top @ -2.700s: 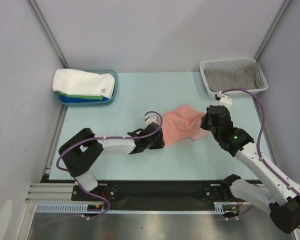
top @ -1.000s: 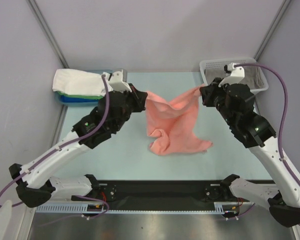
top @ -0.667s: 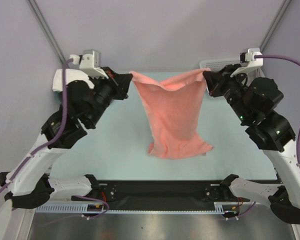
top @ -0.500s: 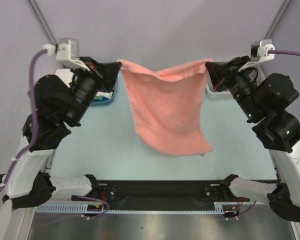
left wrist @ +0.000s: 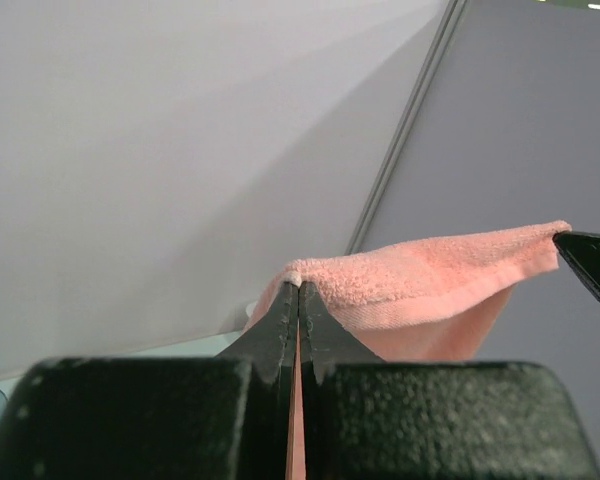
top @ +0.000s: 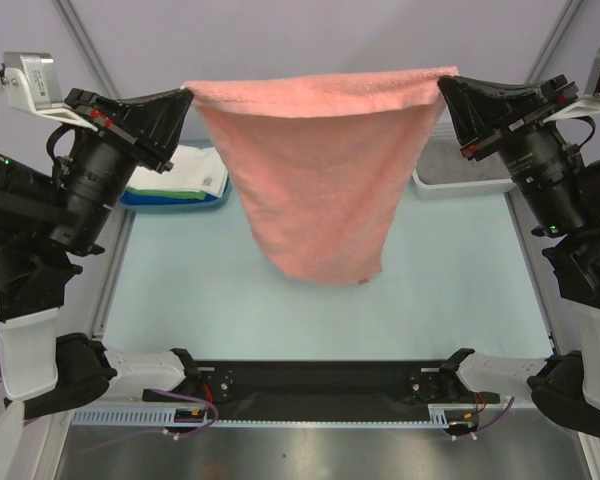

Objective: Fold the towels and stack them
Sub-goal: Flatten out the crumpled towel

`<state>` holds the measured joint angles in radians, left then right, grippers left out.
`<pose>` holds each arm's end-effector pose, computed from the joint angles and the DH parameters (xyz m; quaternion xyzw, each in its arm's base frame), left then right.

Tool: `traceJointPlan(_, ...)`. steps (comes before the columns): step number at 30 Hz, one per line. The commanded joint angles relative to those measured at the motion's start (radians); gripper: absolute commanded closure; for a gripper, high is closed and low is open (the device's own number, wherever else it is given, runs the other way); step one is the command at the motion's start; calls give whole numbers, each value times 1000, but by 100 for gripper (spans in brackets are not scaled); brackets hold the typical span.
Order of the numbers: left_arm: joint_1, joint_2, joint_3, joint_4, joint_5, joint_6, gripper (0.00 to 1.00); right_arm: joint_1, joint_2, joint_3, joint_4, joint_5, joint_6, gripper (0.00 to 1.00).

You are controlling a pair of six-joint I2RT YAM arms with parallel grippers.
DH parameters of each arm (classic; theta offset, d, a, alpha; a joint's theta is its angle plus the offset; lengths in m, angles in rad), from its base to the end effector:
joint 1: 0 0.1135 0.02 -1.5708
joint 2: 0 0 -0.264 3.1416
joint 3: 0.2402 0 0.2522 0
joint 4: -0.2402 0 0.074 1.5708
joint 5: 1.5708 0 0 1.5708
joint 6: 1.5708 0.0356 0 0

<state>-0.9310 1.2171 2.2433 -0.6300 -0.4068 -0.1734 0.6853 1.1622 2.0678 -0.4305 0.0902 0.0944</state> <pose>0.0725 -0.0739 0.6429 0.0445 0.5664 -0.3324 0.7528 0.0922 0.0712 0.6356 -0.1147 0.5090 0.3024 0.7977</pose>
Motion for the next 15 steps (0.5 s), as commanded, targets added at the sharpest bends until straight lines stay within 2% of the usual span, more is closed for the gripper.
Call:
traceJointPlan(1, -3, -8, 32, 45, 36, 51, 100, 7, 4, 43, 71, -38, -19, 100)
traceJointPlan(7, -2, -2, 61, 90, 20, 80, 100, 5, 5, 48, 102, -53, -16, 100)
traceJointPlan(13, 6, 79, 107, 118, -46, 127, 100, 5, 69, 75, 105, -30, -42, 100)
traceJointPlan(15, 69, 125, 136, 107, -3, 100, 100, 5, 105, 97, 101, -15, -56, 100)
